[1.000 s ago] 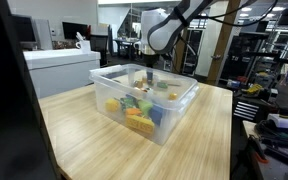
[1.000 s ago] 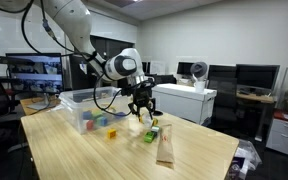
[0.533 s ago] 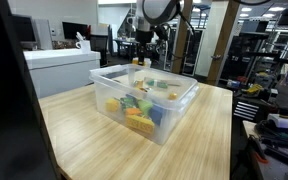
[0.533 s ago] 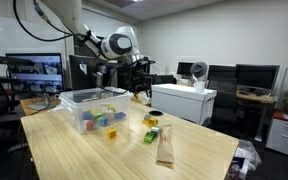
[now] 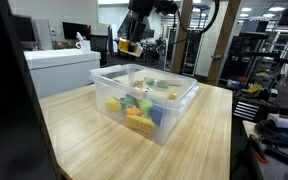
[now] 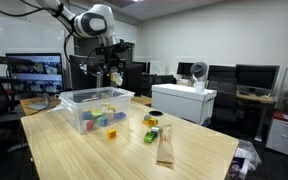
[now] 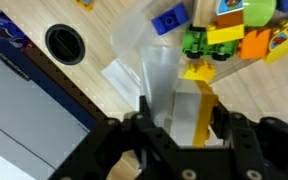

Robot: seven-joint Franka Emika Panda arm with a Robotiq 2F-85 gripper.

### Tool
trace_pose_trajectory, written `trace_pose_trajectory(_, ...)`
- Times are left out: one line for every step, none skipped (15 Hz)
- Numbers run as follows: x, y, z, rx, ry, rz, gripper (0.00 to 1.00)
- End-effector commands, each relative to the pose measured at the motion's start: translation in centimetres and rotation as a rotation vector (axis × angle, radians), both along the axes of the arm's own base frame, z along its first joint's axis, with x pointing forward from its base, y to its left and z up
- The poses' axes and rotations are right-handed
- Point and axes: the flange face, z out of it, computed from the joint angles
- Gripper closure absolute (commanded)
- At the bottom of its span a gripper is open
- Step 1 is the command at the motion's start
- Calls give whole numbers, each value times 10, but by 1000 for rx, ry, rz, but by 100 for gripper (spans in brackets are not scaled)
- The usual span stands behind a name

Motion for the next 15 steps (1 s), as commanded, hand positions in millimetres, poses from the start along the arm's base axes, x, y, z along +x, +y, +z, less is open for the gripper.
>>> trace_pose_trajectory(-30, 8, -10, 3, 105, 69, 17)
trace_pose_trajectory(-29, 4, -13, 11, 131, 41, 13)
trace_pose_trajectory(-23, -3, -12, 33, 130, 19, 6)
trace_pose_trajectory(-19, -12, -10, 66, 125, 6, 2)
trace_pose_trajectory(-14, -23, -7, 97, 111, -31, 0)
trace_pose_trajectory(-9, -34, -3, 128, 97, -78, 0)
trace_pose_trajectory(0, -55, 0, 151, 59, -163, 0)
trace_pose_trajectory(8, -78, 0, 158, 27, -228, 0)
trace_pose_trajectory(14, -105, -12, 129, 15, -285, 0)
trace_pose_trajectory(18, -127, -18, 112, -10, -334, 0)
trace_pose_trajectory(18, -165, -47, 66, -37, -406, 0)
trace_pose_trajectory(21, -188, -61, 45, -60, -456, 0)
trace_pose_trajectory(21, -208, -84, 12, -66, -501, 0)
trace_pose_trajectory(22, -225, -105, -21, -63, -547, 0)
trace_pose_trajectory(23, -242, -125, -60, -59, -591, 0)
